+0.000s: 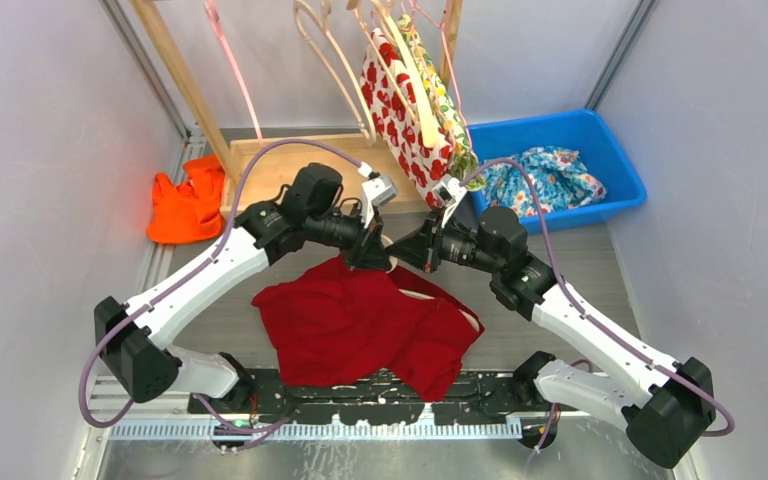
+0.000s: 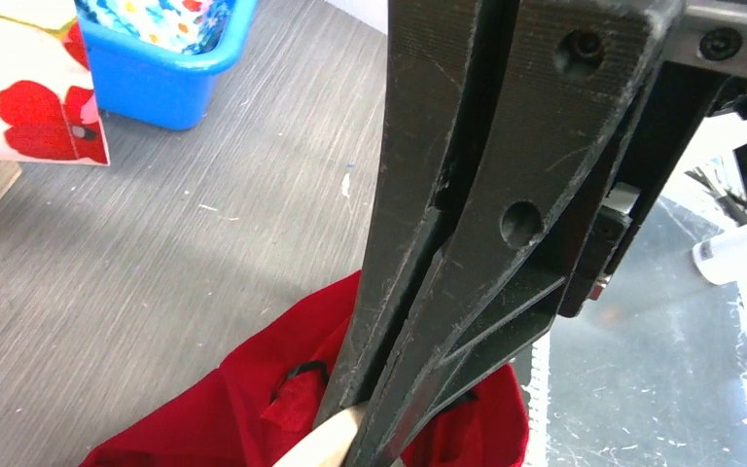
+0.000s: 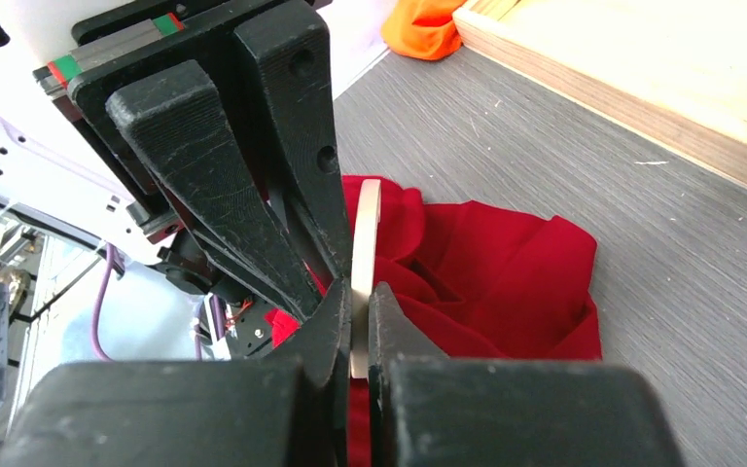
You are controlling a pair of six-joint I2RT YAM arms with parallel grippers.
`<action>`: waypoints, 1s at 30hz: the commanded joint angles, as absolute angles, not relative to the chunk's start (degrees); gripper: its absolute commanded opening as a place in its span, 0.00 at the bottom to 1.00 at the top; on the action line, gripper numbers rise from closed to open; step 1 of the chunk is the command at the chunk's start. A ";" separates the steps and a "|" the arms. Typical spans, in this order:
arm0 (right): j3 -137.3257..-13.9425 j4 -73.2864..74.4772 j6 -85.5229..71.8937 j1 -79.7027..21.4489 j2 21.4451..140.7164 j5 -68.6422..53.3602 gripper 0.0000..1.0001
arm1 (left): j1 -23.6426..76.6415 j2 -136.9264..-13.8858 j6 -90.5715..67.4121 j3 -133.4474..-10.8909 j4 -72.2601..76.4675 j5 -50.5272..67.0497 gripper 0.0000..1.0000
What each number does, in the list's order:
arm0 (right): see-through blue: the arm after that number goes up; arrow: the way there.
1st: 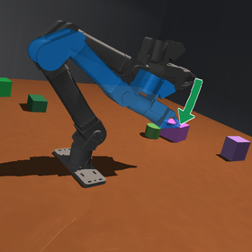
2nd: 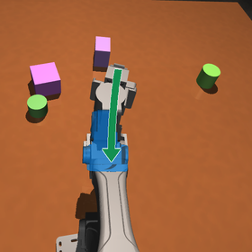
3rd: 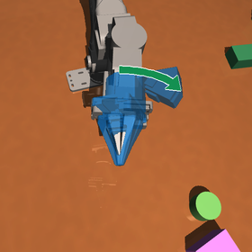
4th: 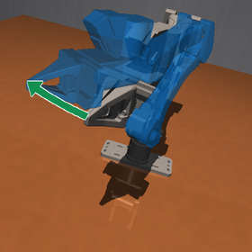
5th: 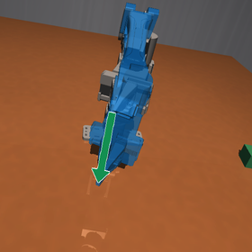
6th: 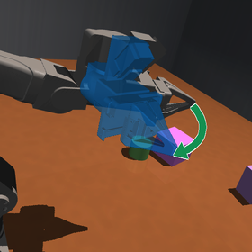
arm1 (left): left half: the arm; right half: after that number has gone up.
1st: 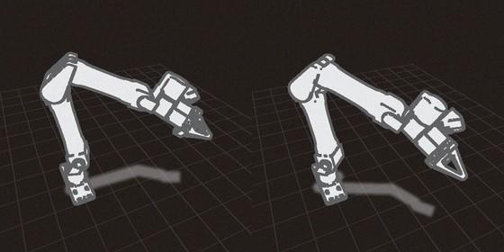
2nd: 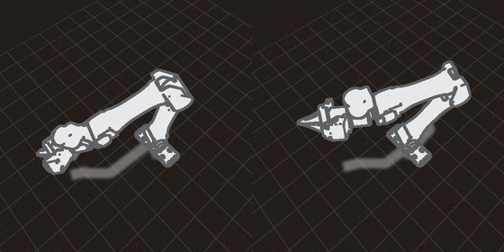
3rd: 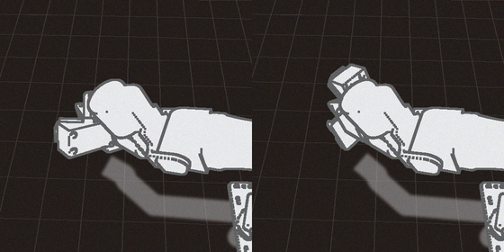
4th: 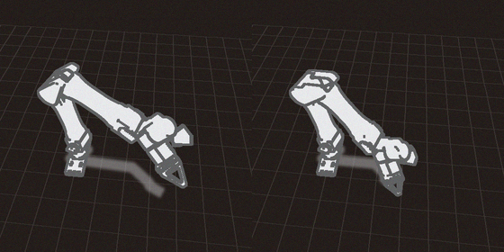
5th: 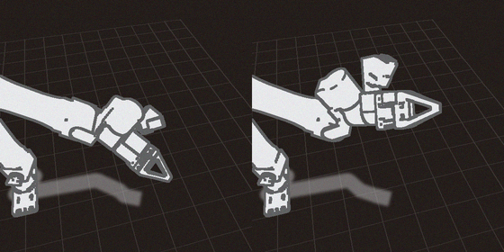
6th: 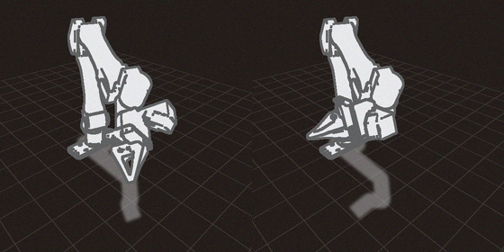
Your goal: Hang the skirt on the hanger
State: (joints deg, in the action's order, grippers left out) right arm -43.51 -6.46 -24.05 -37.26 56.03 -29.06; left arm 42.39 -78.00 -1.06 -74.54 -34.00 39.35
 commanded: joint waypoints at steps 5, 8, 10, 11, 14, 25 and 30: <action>-45.47 -3.79 -20.88 -37.55 55.20 -25.72 0.01 | 43.12 -74.11 -3.47 -76.38 -31.02 26.75 0.21; -44.35 -2.68 -20.38 -37.62 54.22 -24.40 0.01 | 43.22 -73.28 -5.60 -78.10 -33.88 21.49 0.25; -43.41 -2.55 -20.26 -37.59 53.38 -23.96 0.01 | 43.15 -71.57 -7.17 -78.68 -35.28 16.61 0.26; -43.15 -2.36 -20.12 -37.58 53.00 -23.84 0.01 | 43.17 -70.44 -7.95 -78.52 -35.66 15.03 0.27; -42.58 -1.43 -19.66 -37.67 51.76 -23.62 0.01 | 43.11 -68.20 -11.86 -78.01 -36.96 9.36 0.29; -43.09 4.69 -16.81 -37.53 46.14 -20.05 0.01 | 43.13 -62.15 -37.72 -62.82 -46.09 -6.24 0.44; -42.28 4.47 -17.50 -37.54 45.06 -20.12 0.01 | 43.06 -64.02 -45.27 -59.95 -50.27 -9.36 0.45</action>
State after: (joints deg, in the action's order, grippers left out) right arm -42.35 6.07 -17.87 -37.39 46.70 -21.15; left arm 43.35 -63.61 -36.07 -59.68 -46.74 -4.56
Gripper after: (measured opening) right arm 0.094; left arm 0.451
